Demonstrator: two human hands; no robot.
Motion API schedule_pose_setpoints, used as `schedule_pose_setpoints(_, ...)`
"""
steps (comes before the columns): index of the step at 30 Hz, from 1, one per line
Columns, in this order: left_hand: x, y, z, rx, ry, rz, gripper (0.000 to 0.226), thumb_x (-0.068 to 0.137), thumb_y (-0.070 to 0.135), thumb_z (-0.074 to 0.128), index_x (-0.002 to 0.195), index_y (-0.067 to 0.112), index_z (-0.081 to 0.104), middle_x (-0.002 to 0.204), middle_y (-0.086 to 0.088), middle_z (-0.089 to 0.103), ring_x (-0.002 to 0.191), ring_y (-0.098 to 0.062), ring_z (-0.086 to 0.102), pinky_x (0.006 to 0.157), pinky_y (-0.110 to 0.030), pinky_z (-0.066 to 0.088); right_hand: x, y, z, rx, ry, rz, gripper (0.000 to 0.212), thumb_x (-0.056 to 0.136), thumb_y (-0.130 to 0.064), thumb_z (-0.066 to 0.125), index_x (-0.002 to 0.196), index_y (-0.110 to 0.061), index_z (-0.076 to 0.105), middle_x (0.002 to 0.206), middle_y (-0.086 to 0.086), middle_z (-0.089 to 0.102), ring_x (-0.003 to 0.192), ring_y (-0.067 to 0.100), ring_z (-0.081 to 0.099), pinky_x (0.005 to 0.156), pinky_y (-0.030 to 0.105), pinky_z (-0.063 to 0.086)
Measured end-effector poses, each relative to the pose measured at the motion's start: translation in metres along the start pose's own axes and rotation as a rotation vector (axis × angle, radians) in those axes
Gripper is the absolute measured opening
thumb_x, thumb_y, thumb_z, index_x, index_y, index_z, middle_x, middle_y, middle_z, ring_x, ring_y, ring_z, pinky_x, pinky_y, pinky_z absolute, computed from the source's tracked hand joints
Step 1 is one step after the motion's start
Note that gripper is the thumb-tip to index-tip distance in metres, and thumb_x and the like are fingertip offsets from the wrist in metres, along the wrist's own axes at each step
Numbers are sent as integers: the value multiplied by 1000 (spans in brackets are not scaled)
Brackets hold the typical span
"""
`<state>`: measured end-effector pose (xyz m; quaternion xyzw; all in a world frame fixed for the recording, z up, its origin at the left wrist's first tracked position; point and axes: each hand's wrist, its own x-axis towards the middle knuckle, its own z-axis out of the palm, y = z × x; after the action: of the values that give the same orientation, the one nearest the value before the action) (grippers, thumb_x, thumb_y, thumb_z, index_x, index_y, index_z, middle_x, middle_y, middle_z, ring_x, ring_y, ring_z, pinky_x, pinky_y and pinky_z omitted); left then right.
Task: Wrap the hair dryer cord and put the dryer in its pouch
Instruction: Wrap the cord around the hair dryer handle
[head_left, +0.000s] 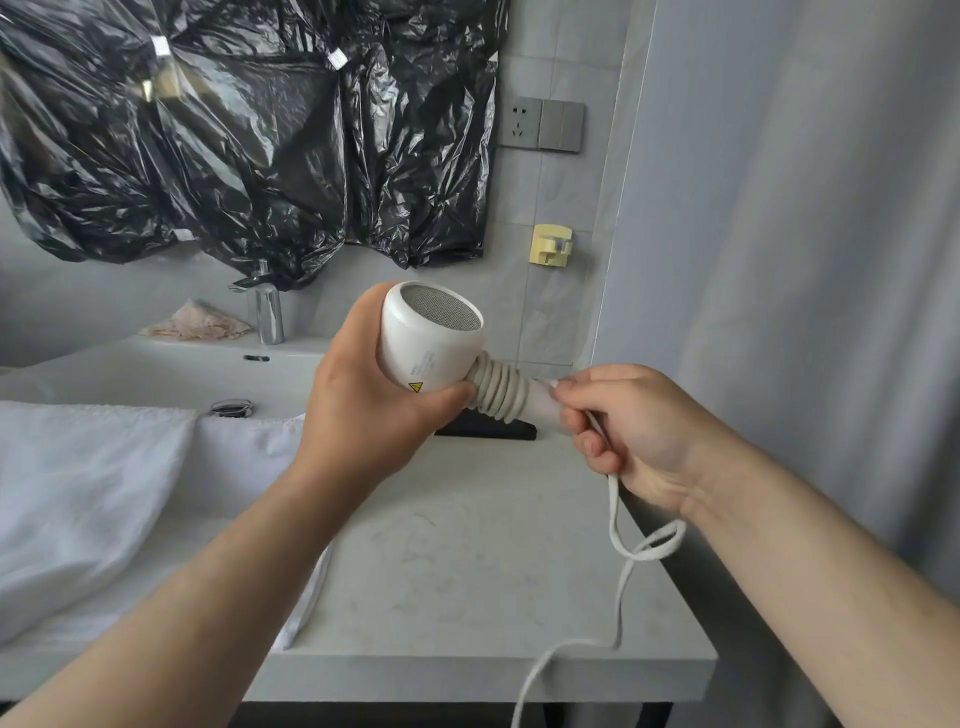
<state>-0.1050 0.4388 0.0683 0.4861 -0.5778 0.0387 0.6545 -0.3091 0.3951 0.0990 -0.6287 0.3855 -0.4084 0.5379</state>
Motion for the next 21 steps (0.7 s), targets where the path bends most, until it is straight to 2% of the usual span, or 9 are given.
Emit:
schedule_pose_setpoints(2,1,0,1,-41,55,-21,65,63,20,88,115,35,51,103,23,61,95,8,56,78,-7,43,-4,0,4,30,-2,-18,23,98,-19,52,78,-8,53,51,2,45,39,12,37,34,19,27)
schedule_pose_setpoints(4,3,0,4,-81,95,-40,64,64,20,88,118,29,53,103,17,63,95,0,59,80,-16,46,-8,1,14,70,1,-50,29,100,-25,48,75,-10,51,46,-2,40,40,12,32,35,19,23)
schedule_pose_setpoints(7,0,4,10,-91,112,-10,66,63,21,88,117,32,51,104,19,62,96,1,58,80,-14,45,-11,-1,28,93,6,-113,31,102,-24,45,75,-10,49,46,-3,35,39,9,25,37,19,15)
schedule_pose_setpoints(10,-4,6,12,-60,72,80,72,62,18,89,115,40,46,106,26,58,99,8,55,81,-5,39,-10,-4,30,-86,68,-194,34,101,-22,43,72,-8,54,48,-2,32,37,8,23,37,20,17)
schedule_pose_setpoints(13,-7,4,10,-19,53,124,80,61,19,90,115,49,40,109,27,56,103,10,52,85,-3,36,-9,-7,23,-345,165,-294,36,99,-24,46,74,-2,61,44,-8,32,38,7,26,45,25,23)
schedule_pose_setpoints(15,-9,5,8,-5,39,145,83,61,23,89,118,54,38,109,27,55,105,9,52,86,-4,36,-10,-11,19,-447,205,-337,34,98,-24,48,74,-5,65,42,-9,33,38,6,28,48,25,25)
schedule_pose_setpoints(18,-8,8,8,-35,45,126,78,62,19,90,116,47,41,110,24,57,103,8,54,84,-4,37,-13,-13,17,-503,218,-398,33,96,-23,49,75,-3,65,46,-5,33,42,8,29,54,27,27)
schedule_pose_setpoints(21,-6,11,10,-183,119,-16,69,61,19,88,117,35,52,104,18,64,94,4,60,80,-11,45,-18,-8,20,-536,240,-460,31,97,-22,49,76,-4,62,47,-8,33,42,7,30,54,26,26)
